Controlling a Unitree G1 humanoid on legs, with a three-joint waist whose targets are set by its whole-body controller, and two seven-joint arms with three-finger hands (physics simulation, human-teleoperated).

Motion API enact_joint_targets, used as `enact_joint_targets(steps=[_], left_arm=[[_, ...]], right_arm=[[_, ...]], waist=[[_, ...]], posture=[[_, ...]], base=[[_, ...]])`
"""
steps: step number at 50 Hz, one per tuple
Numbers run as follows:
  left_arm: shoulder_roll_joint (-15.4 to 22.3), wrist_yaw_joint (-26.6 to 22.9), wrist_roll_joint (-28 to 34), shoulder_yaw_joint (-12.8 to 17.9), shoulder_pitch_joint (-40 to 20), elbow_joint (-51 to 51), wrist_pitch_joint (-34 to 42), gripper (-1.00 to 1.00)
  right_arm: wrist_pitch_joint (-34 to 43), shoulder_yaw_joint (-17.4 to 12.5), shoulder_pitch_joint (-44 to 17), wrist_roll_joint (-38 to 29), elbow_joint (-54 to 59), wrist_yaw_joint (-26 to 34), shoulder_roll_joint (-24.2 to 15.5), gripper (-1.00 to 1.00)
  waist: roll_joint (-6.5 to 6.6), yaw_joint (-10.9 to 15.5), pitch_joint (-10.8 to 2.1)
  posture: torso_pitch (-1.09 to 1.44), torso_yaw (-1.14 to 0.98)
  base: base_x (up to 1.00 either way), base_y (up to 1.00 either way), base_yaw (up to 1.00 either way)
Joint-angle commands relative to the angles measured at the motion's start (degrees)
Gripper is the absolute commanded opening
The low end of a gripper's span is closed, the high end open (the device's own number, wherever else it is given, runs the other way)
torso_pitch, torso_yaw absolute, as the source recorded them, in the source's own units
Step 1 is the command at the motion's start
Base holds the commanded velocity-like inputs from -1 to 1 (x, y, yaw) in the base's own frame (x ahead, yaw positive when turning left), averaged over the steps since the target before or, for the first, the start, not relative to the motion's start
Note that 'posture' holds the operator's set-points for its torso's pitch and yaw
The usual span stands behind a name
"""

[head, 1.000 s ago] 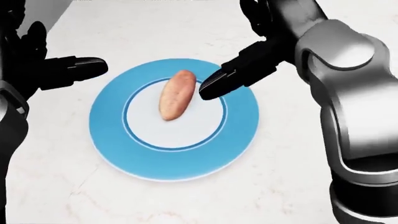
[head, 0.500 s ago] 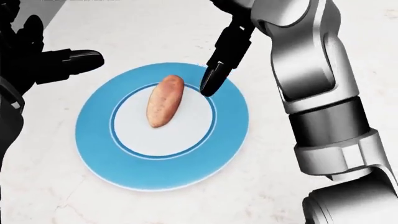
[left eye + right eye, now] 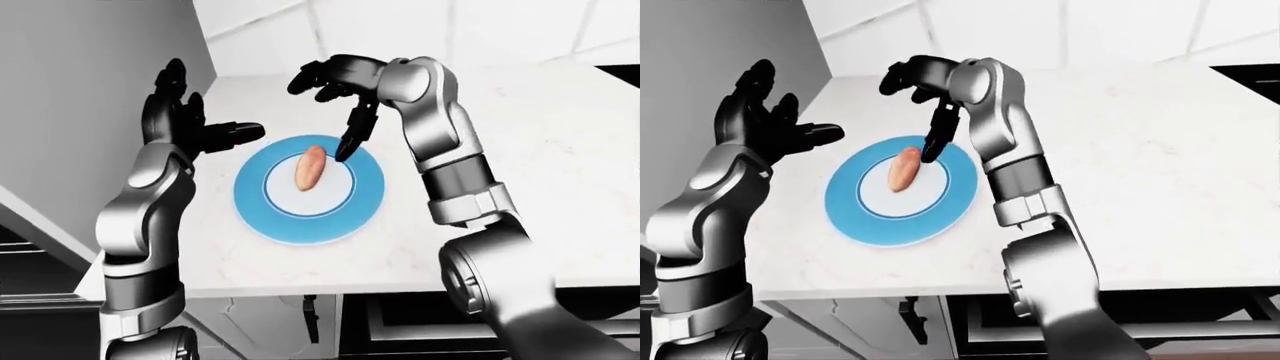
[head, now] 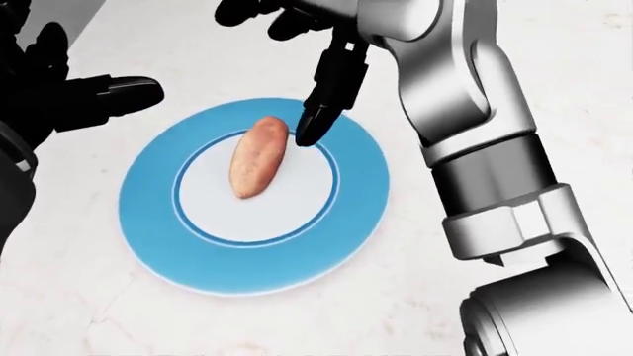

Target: Place the sweet potato on the top rack of the oven.

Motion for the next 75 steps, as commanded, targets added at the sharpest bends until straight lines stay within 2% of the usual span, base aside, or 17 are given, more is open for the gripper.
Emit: enact_joint_targets(steps=[1,12,18,31,49,62,75], left_arm=[[0.7,-0.2,0.1,0.5,-1.9,-1.7,-2.1,1.00],[0.9,-0.1,0.0,0.7,-1.9,-1.6,-2.0,1.00],[1.0,0.0,-0.2,0.7,-2.0,-1.5,-2.0,1.00],[1.2,0.1,-0.5,0.8,-2.1,-1.5,-1.9,1.00],[1.8,0.6,-1.9,1.4,-2.5,-2.1,-0.9,1.00],[2.1,0.8,-2.4,1.4,-2.8,-1.3,-1.6,1.00],[2.4,1.3,-3.2,1.4,-2.8,-2.1,-0.8,1.00]], right_arm=[[-1.0,-0.6,-2.5,0.5,-1.1,-1.4,-0.1,0.47],[-3.9,1.0,0.0,-0.6,1.7,-3.5,2.3,0.49],[-5.9,1.8,-0.3,-2.8,3.1,-2.5,3.1,0.48],[-8.5,1.9,-1.2,-4.1,7.5,-3.8,4.8,0.47],[-14.9,2.7,-7.5,-7.1,20.2,-8.5,5.7,0.49],[-18.2,3.6,-10.3,-12.0,25.1,-7.9,6.1,0.48],[-22.0,3.8,-12.0,-16.8,28.3,-10.8,6.6,0.47]], waist=[[0.25,0.0,-1.70],[0.35,0.1,-1.93],[0.47,0.1,-2.00],[0.68,0.0,-2.16],[1.05,-0.2,-2.16],[1.21,-0.3,-2.04],[1.39,-0.3,-1.98]], posture=[[0.00,0.00],[0.00,0.00],[0.00,0.00],[0.00,0.00],[0.00,0.00],[0.00,0.00],[0.00,0.00]], base=[[0.00,0.00,0.00],[0.00,0.00,0.00],[0.00,0.00,0.00],[0.00,0.00,0.00],[0.00,0.00,0.00],[0.00,0.00,0.00],[0.00,0.00,0.00]])
